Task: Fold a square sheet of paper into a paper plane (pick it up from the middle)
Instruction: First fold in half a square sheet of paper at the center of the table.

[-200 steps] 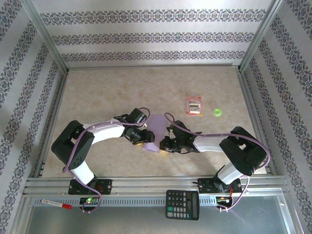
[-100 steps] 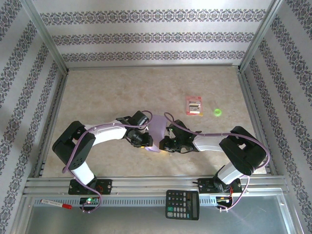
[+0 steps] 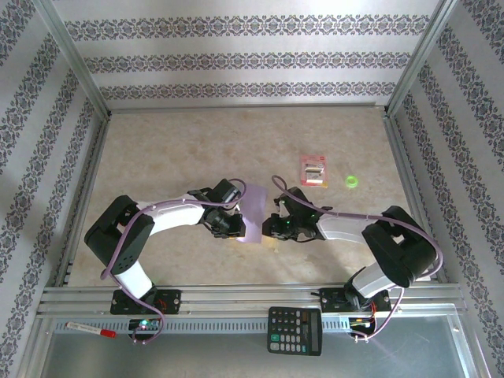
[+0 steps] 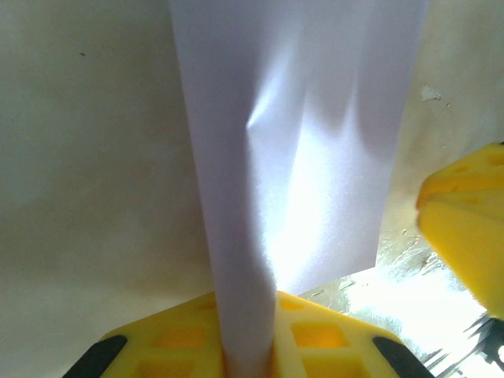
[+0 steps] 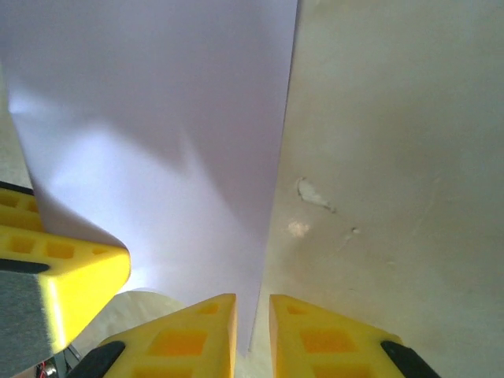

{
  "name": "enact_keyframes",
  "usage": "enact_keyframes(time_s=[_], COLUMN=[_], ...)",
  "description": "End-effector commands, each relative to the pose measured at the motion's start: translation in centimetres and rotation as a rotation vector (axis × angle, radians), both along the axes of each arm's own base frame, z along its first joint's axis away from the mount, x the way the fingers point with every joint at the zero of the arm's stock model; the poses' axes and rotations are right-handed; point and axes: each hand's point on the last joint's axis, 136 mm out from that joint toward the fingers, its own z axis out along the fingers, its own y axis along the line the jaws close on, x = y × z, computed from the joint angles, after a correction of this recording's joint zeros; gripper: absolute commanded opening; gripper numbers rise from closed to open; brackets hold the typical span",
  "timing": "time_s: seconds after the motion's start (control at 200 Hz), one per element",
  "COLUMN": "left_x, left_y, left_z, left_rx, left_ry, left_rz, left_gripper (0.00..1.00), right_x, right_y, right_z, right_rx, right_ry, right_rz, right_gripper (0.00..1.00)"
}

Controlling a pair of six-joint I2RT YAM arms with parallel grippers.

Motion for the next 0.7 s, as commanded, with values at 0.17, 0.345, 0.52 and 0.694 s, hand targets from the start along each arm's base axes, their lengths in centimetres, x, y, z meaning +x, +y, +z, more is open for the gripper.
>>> enact_keyframes(time_s=[0.17,0.345,0.52,0.694], left_x=[-0.7,-0.7,-1.5,-2.3], left_y=[0.2,0.2,-0.4,-0.8], left_z=[-0.4,-0.6,-0.5,0.9], left_rx=[0.002,0.0,-0.057,-0.176], left_ry=[0.03,0.033,0.068,0.092], left_rz=[0.003,0.008,0.005,0.011], left_gripper=[0.16,0.17,0.17,0.17], right_x=[1.5,3.5,6.8,8.2], right_y=[0.1,0.5,-0.3,-1.8], right_z=[1.9,3.0,3.8,4.4], right_rx=[0.009,0.01,-0.008,-0.04], right_ry=[-0.067,-0.119,-0.171,-0.203], right_rz=[0.034,0.025,-0.038,-0.079], right_gripper=[0.2,0.22,0.24,0.25])
